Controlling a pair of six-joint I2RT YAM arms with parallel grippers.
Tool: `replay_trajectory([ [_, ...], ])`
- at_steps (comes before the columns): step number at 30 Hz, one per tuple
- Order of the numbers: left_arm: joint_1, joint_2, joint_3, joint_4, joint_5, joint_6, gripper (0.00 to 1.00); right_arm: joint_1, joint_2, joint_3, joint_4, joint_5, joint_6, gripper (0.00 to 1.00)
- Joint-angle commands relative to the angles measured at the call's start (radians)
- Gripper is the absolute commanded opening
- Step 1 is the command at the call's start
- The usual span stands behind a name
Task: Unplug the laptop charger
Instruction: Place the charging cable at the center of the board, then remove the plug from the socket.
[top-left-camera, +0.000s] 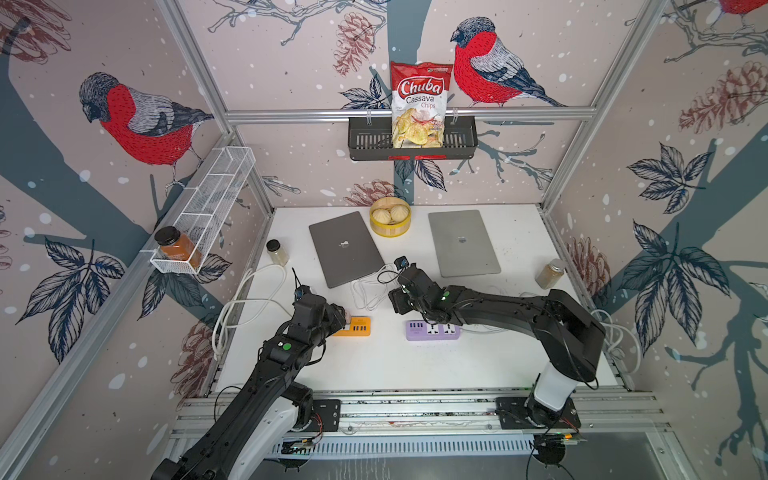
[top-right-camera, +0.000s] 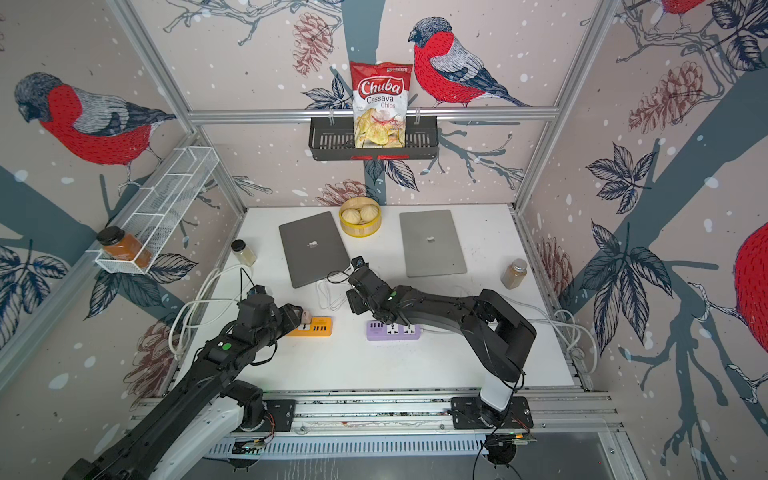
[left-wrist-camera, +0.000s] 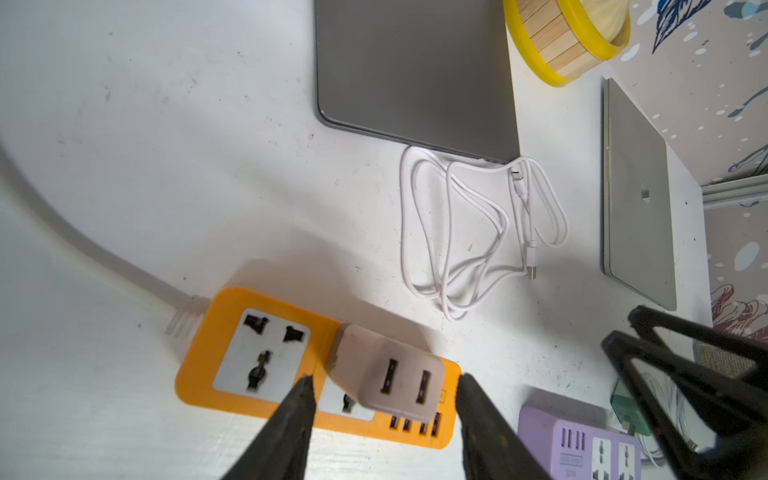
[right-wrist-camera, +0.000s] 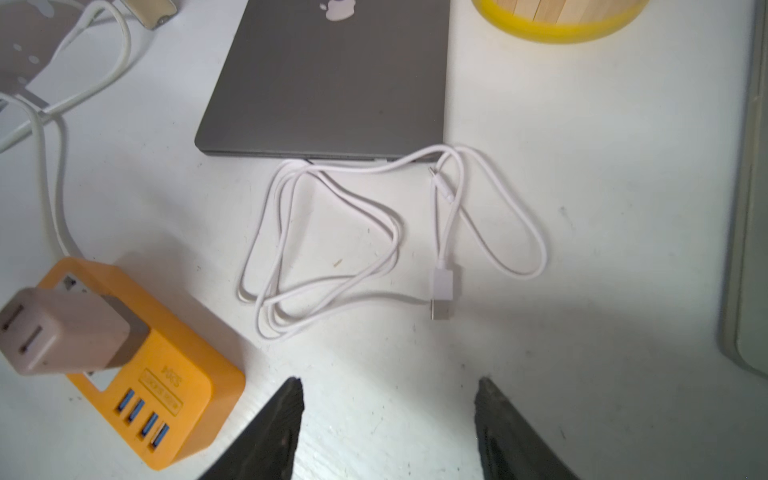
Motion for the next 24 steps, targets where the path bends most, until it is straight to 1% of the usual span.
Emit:
replay_trajectory([
  [1,-0.019,0.025,0.022,0.000,-0.004,0.041,0.63,0.037,0.022,-0.008,0.061,-0.061,0.044,0.67],
  [4,-0.051,0.061,0.046,-0.018,-0.043,0.043,0.64,0.077,0.075,0.050,0.026,-0.063,0.020,0.66],
  [7,-0.084,0.106,0.079,-0.073,-0.094,0.043,0.63,0.113,0.087,0.059,0.040,-0.067,0.017,0.64],
  [9,-0.104,0.132,0.098,-0.101,-0.131,0.044,0.63,0.125,0.091,0.056,0.053,-0.069,0.019,0.64],
  [12,-0.114,0.158,0.103,-0.105,-0.154,0.034,0.62,0.131,0.113,0.070,0.044,-0.074,0.027,0.63],
  [19,-0.116,0.173,0.087,-0.079,-0.146,0.031,0.57,0.131,0.123,0.070,0.027,-0.086,0.043,0.62],
  [24,-0.119,0.183,0.078,-0.054,-0.126,0.039,0.57,0.126,0.164,0.105,0.008,-0.124,0.051,0.62],
])
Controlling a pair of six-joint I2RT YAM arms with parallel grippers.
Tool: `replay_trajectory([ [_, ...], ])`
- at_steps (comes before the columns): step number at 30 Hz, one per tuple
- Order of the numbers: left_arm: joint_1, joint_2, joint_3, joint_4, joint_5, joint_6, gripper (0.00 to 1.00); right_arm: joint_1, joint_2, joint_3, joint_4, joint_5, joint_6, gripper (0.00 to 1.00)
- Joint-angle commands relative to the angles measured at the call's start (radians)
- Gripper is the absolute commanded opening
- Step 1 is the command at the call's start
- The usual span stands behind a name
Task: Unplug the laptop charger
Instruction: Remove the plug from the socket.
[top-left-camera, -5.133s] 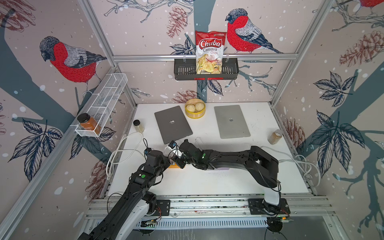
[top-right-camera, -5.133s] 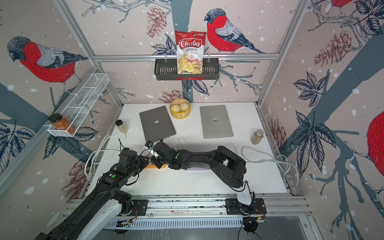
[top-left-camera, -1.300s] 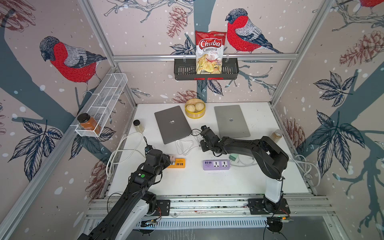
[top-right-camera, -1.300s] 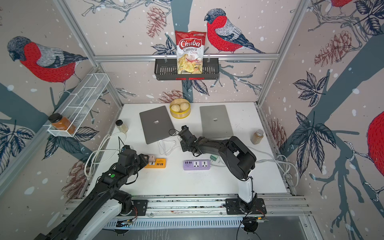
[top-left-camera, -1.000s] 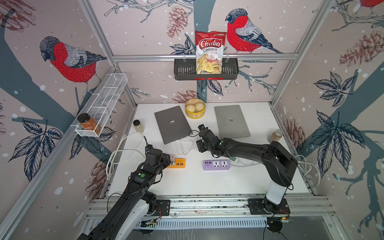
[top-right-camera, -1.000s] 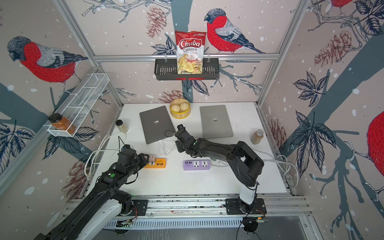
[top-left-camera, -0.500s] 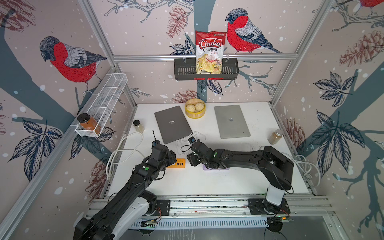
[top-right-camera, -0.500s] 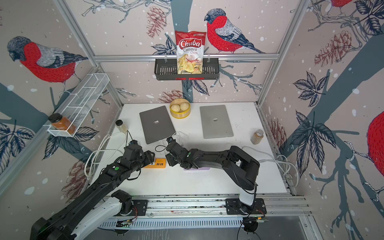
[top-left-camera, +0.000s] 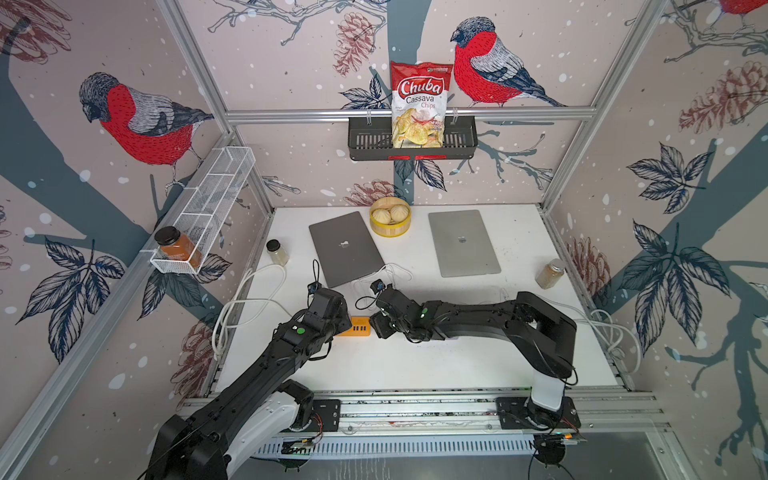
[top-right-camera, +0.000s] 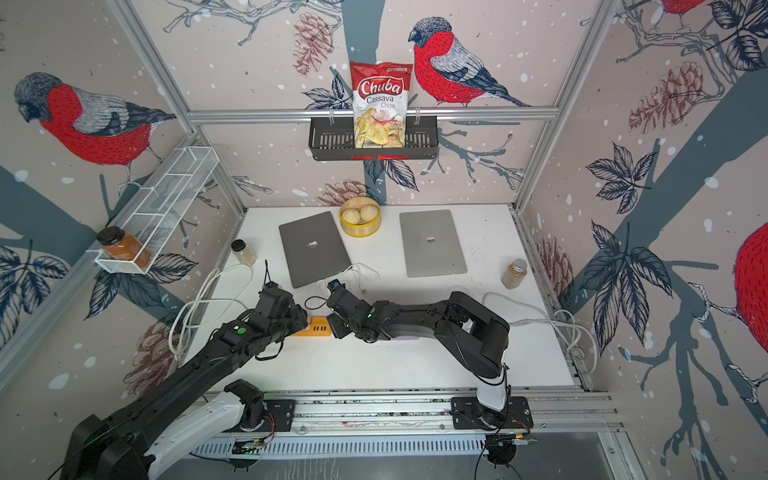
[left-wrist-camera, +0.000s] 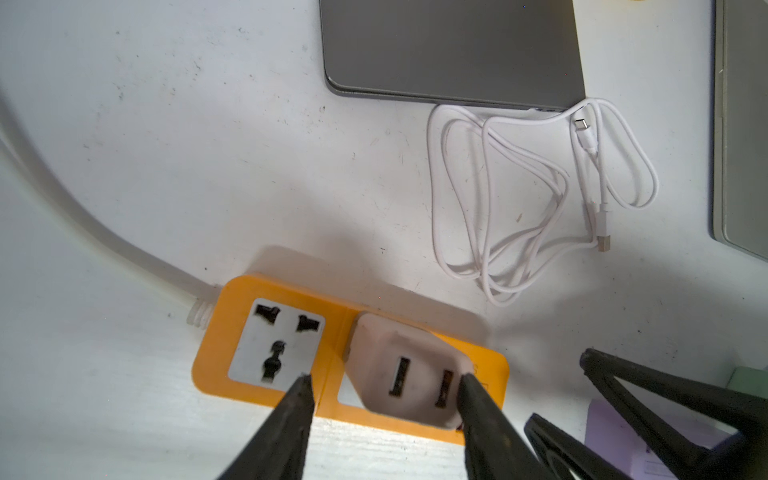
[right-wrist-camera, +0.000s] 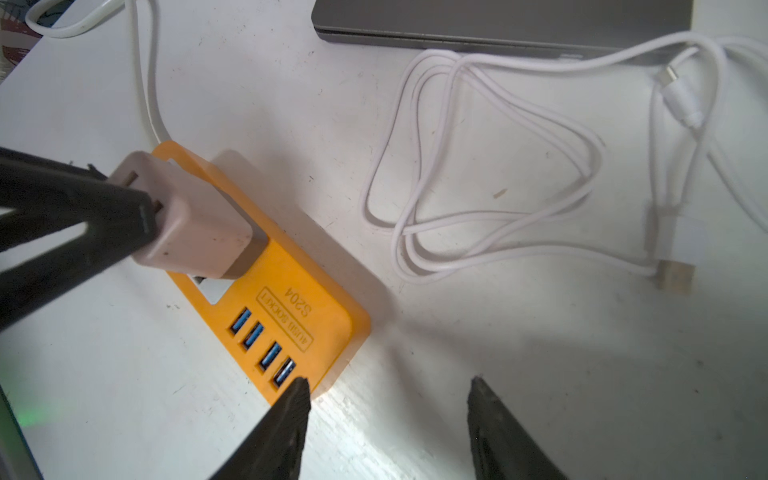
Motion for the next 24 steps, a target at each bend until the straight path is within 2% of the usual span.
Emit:
replay_trajectory([
  [1,-0.004,0.003,-0.005,0.032,0.007,0.017,0.57,-0.003,0.022,0.026,-0.010,-0.029,0.019,0.61],
  [24,-0.022,0.071,0.004,0.063,-0.016,0.056,0.55,-0.034,0.065,0.037,-0.001,-0.096,0.033,0.57],
])
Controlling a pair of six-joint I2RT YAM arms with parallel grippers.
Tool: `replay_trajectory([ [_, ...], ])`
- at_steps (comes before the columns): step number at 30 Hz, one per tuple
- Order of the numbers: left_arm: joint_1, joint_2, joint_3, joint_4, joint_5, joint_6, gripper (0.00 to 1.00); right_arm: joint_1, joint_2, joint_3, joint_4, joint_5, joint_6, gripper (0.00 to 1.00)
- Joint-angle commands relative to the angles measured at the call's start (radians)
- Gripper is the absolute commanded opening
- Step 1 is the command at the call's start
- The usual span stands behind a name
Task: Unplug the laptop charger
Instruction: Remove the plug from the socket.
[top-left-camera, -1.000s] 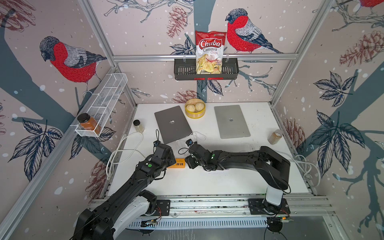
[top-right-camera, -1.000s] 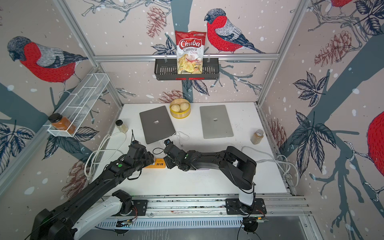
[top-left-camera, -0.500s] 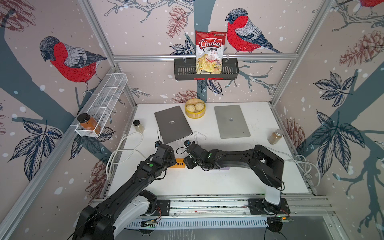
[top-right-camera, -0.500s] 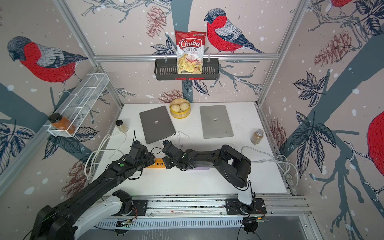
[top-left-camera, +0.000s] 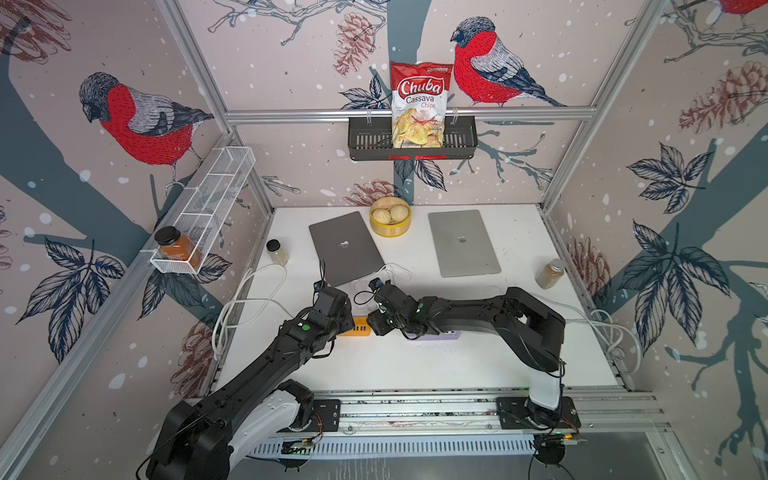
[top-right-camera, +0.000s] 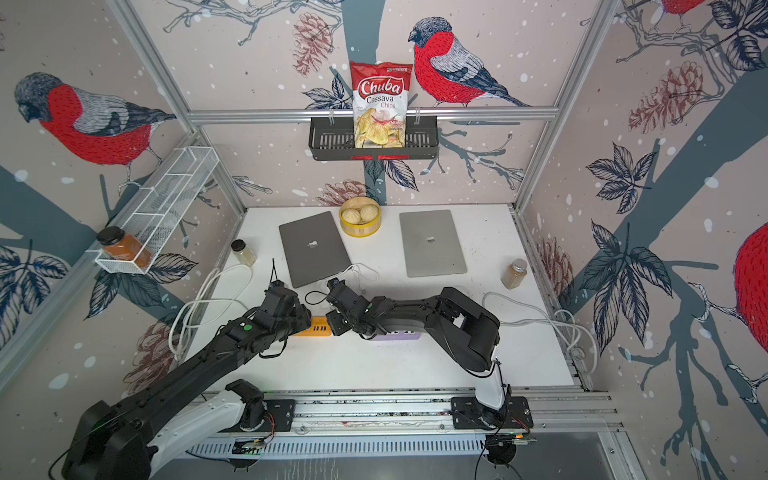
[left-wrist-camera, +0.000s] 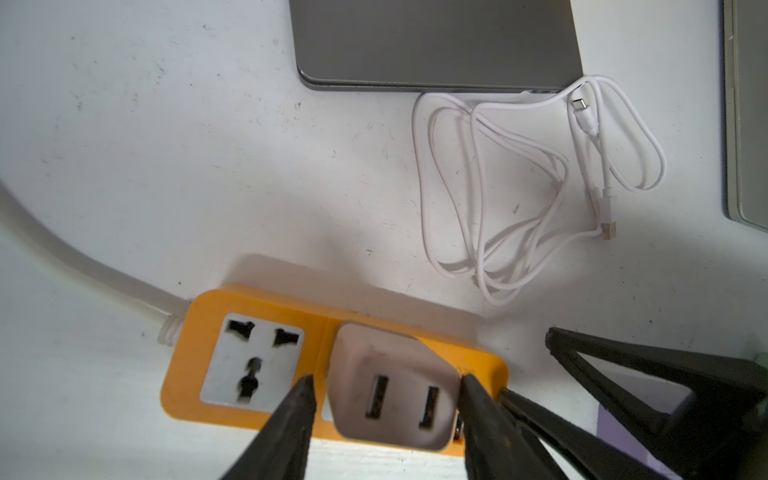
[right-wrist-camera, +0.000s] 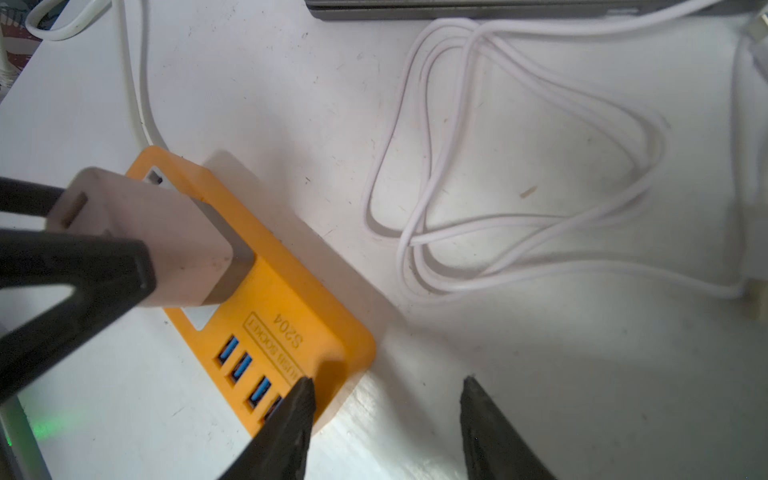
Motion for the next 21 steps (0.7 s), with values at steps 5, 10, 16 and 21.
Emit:
replay_trajectory([
  [5,-0.003,0.010,0.012,0.006,-0.034,0.012,0.47,-0.003,0.006,-0.001,-0.003,-0.019,0.007,0.57],
  [10,-0.013,0.003,0.020,-0.005,-0.040,0.017,0.42,-0.005,0.012,0.004,-0.004,-0.024,0.006,0.57],
  [16,-0.076,0.030,0.054,-0.036,-0.103,0.023,0.31,-0.004,0.019,0.006,-0.005,-0.028,0.006,0.56],
  [21,-0.141,0.084,0.095,-0.078,-0.181,-0.004,0.26,-0.004,0.019,0.005,-0.004,-0.030,0.006,0.56],
])
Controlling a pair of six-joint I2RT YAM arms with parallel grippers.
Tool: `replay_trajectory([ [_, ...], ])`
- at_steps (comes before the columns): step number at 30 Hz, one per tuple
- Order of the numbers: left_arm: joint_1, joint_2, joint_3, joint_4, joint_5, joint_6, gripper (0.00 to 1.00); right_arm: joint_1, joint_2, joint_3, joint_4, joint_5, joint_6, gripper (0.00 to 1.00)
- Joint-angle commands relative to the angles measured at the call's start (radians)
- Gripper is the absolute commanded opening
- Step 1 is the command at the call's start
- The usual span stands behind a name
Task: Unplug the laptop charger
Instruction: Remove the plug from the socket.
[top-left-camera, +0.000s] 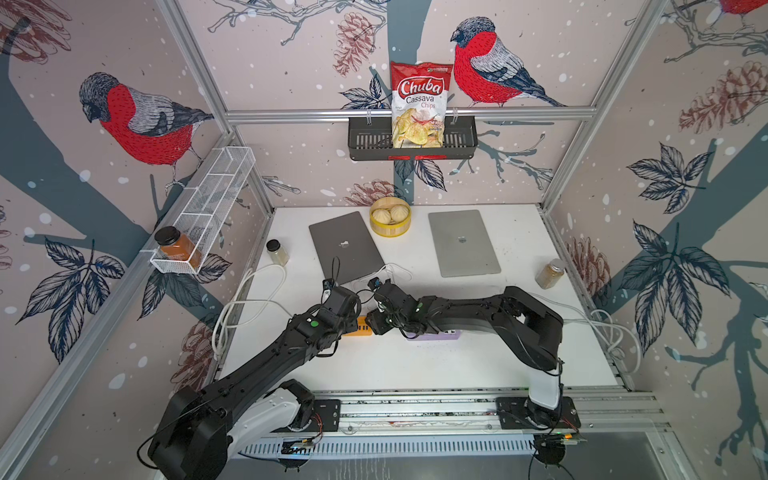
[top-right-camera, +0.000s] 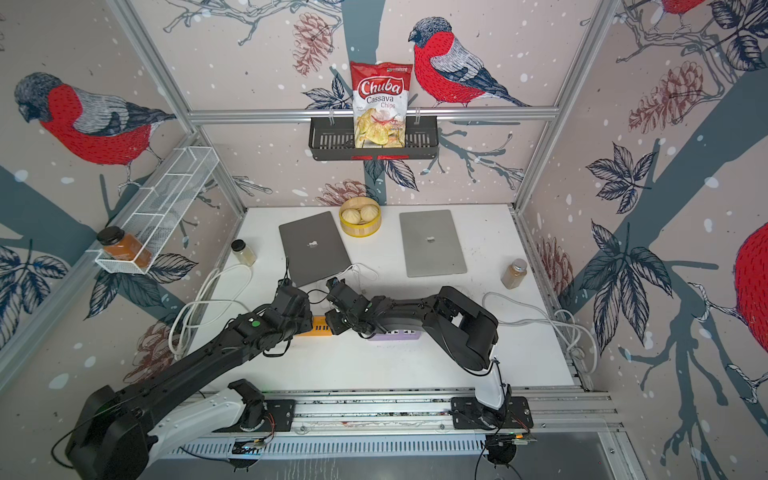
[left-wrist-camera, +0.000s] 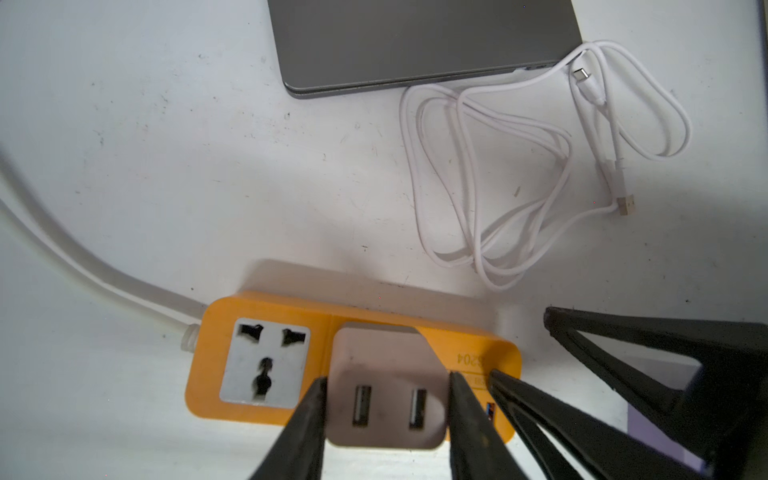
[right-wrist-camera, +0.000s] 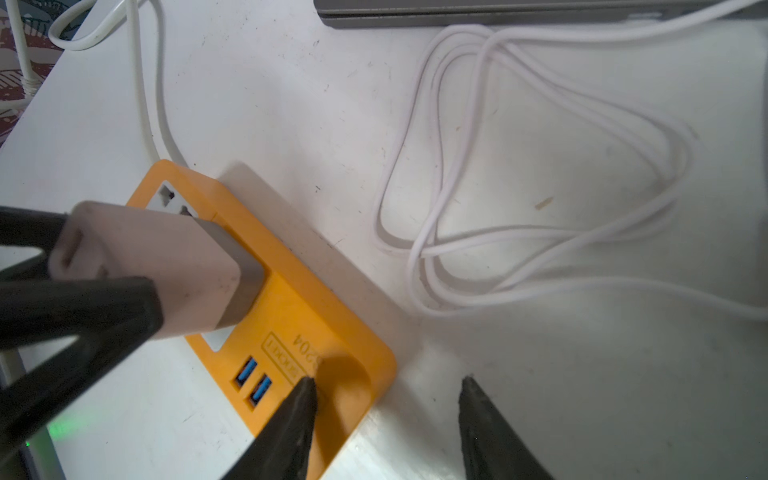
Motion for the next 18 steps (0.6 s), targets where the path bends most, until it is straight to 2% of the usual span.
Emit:
replay_trajectory([
  [1,-0.028,0.025,0.030,-0.020,-0.072,-0.026,0.25,0.000,0.006,0.000,-0.030,-0.003,0.007,0.56],
  [10,-0.044,-0.013,0.029,-0.062,-0.127,-0.076,0.22,-0.010,0.019,0.000,-0.036,-0.011,0.017,0.56],
  [18,-0.045,-0.064,-0.001,-0.033,-0.118,-0.080,0.19,-0.005,0.034,0.016,-0.055,-0.005,0.019,0.55],
])
